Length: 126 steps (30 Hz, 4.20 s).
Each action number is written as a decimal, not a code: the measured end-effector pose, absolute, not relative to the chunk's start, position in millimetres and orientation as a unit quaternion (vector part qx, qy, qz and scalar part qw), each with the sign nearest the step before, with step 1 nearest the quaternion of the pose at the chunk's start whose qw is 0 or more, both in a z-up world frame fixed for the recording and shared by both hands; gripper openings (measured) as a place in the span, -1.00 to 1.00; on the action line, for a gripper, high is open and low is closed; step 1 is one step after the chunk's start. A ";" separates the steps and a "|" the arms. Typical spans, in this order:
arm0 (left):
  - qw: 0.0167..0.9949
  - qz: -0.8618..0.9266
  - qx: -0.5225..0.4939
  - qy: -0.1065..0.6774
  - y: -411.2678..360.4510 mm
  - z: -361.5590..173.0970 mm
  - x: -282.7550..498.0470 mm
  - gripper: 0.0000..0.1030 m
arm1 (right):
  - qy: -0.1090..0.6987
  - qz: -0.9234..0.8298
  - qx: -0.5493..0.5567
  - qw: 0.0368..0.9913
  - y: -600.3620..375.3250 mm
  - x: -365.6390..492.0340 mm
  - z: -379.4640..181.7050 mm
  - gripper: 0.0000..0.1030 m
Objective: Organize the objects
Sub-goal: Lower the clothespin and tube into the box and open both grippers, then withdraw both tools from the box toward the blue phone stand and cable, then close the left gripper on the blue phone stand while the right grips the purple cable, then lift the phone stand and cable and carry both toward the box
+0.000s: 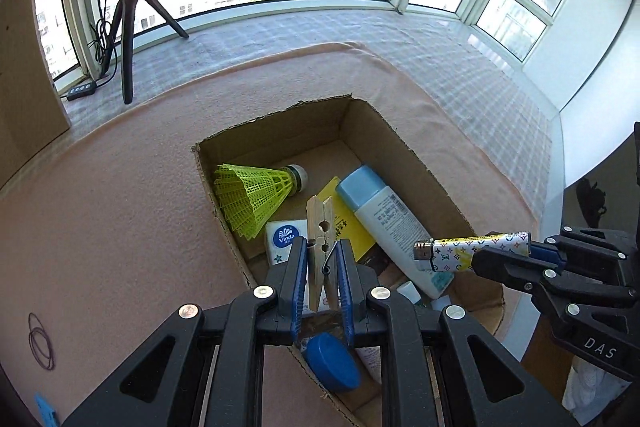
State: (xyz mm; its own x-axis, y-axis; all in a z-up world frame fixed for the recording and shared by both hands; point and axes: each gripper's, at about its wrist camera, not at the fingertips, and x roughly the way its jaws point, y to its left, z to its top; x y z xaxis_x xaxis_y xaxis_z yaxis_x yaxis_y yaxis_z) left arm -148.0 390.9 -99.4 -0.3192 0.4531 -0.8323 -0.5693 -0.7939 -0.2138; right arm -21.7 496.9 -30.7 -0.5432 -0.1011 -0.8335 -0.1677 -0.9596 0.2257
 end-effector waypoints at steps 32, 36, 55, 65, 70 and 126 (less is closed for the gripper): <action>0.204 0.846 -0.491 0.039 258.1 -94.4 -131.2 0.07 | 0.067 0.880 -0.469 -0.045 420.0 -46.8 -22.2 0.22; 0.172 0.850 -0.496 0.027 217.1 -96.9 -125.1 0.07 | 0.049 0.873 -0.480 -0.068 389.5 -59.3 -27.6 0.22; 0.078 0.858 -0.508 -0.006 57.5 -112.5 -97.8 0.07 | -0.015 0.855 -0.491 -0.166 265.0 -113.1 -46.6 0.22; 0.066 0.840 -0.538 -0.024 -20.5 -142.0 -88.2 0.09 | -0.014 0.823 -0.533 -0.195 217.9 -155.5 -75.4 0.21; 0.070 0.832 -0.550 -0.040 -44.4 -154.4 -87.4 0.16 | 0.012 0.803 -0.562 -0.198 199.7 -178.8 -94.4 0.21; 0.087 0.830 -0.546 -0.073 -25.4 -162.9 -62.0 -0.23 | -0.008 0.812 -0.557 -0.174 170.4 -168.9 -104.8 -0.94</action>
